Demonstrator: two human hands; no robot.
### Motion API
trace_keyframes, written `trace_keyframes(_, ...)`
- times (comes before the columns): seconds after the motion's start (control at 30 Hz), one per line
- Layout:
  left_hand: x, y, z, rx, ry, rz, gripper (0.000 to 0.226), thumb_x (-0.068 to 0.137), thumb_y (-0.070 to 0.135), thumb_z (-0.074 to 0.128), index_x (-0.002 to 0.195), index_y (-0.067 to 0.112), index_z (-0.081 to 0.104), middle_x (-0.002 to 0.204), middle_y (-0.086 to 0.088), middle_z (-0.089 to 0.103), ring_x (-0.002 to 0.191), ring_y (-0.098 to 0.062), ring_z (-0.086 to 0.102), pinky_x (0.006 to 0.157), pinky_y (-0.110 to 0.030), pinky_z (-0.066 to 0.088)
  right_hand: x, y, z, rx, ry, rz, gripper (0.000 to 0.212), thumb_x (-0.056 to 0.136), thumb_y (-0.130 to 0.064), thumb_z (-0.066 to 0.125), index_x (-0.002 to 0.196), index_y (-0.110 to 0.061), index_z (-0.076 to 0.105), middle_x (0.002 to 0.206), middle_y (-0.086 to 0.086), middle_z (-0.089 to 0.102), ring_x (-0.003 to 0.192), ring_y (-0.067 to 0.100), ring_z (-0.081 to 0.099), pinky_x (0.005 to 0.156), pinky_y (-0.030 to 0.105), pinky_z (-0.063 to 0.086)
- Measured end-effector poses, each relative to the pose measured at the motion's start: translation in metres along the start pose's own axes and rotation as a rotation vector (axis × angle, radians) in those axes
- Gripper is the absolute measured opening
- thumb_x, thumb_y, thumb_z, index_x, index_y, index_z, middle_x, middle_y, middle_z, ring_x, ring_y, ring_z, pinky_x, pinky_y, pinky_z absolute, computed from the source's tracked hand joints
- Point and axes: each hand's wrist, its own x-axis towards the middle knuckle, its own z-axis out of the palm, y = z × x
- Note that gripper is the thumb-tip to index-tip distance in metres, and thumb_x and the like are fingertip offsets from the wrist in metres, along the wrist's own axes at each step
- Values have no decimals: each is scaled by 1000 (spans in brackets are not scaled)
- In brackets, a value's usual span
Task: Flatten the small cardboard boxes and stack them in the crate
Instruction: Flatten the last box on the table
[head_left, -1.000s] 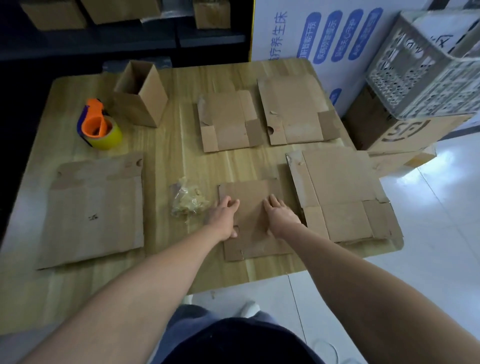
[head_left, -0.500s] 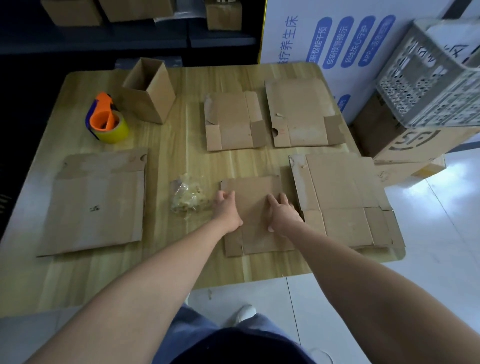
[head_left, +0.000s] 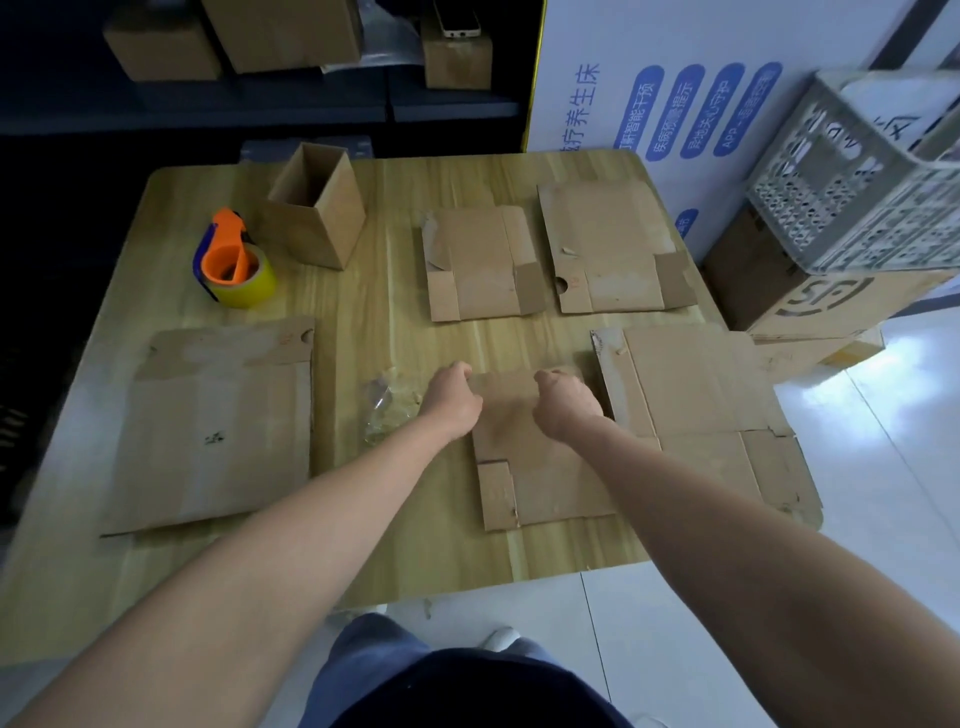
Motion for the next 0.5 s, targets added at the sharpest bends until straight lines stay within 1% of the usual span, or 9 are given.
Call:
trace_keyframes(0.07, 5, 0, -25, 2, 69, 81, 46, 92, 5, 53, 137, 9, 43, 139, -8, 45, 122, -23, 48, 99, -31, 41, 8, -22, -17, 74, 45, -37, 42, 91, -5, 50, 133, -10, 46, 121, 12, 58, 104, 29, 57, 77, 32, 47)
trace_keyframes(0.13, 10, -2, -54, 4, 138, 146, 45, 90, 0, 51, 134, 9, 47, 136, -8, 49, 118, -22, 50, 97, -32, 45, 17, -50, -34, 124, 87, -97, 42, 92, -8, 52, 134, -11, 46, 119, 12, 59, 102, 28, 59, 76, 30, 50)
trace_keyframes(0.2, 15, -7, -85, 13, 208, 198, 43, 90, -3, 49, 132, 9, 50, 133, -8, 51, 116, -22, 52, 96, -30, 44, 28, -82, -51, 139, 123, -177, 42, 93, -10, 53, 134, -11, 46, 121, 13, 59, 104, 29, 59, 83, 35, 53)
trace_keyframes(0.27, 21, -15, -119, 40, 283, 231, 42, 89, -4, 49, 129, 9, 52, 131, -9, 53, 115, -23, 54, 96, -31, 44, 41, -118, -67, 126, 158, -248, 42, 92, -12, 54, 134, -11, 47, 123, 14, 58, 107, 32, 58, 87, 40, 52)
trace_keyframes(0.37, 30, -32, -167, 74, 359, 276, 40, 87, -2, 51, 126, 6, 54, 125, -13, 54, 113, -27, 55, 97, -34, 44, 62, -172, -85, 94, 211, -330, 40, 92, -17, 54, 131, -9, 48, 123, 16, 57, 112, 35, 54, 90, 41, 49)
trace_keyframes(0.5, 44, -57, -214, 105, 408, 322, 36, 87, 0, 55, 122, 6, 57, 120, -12, 55, 111, -27, 56, 96, -35, 44, 94, -234, -98, 57, 284, -404, 47, 92, -16, 54, 138, -11, 44, 139, 12, 47, 127, 33, 40, 100, 41, 40)
